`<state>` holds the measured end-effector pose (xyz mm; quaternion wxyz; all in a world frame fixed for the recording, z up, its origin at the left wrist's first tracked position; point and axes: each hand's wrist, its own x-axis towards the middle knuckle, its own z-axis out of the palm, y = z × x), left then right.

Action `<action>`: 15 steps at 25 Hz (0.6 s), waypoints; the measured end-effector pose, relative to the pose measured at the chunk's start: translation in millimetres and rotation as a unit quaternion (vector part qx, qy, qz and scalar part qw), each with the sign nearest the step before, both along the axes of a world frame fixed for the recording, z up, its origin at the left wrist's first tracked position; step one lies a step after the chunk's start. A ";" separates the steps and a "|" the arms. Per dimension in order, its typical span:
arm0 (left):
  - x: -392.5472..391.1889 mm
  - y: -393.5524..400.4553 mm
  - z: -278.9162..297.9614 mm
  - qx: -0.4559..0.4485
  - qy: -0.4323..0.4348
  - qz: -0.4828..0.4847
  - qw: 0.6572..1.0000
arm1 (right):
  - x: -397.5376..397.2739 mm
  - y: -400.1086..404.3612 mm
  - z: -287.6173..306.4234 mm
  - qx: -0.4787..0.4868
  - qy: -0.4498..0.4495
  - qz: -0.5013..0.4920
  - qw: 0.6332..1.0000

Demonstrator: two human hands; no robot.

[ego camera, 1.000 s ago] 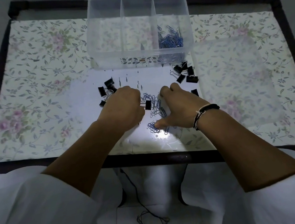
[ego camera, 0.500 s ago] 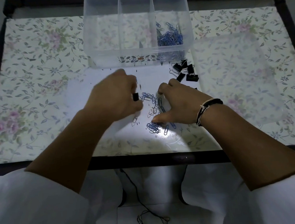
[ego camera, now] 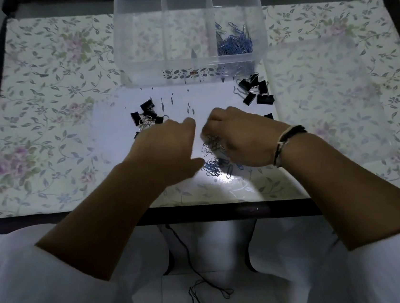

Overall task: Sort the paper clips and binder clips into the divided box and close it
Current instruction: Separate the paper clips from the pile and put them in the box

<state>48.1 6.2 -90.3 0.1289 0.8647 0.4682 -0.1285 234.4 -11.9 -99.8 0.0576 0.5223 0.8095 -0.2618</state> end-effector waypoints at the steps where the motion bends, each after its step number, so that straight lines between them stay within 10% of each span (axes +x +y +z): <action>1: 3.7 -6.1 -3.4 -0.003 0.014 -0.008 1.000 | 6.5 -4.4 4.3 -0.013 -0.003 -0.032 0.999; 15: 29.2 8.5 -24.7 -0.017 -0.128 0.029 0.991 | -5.1 8.2 -18.7 0.070 0.010 -0.105 0.992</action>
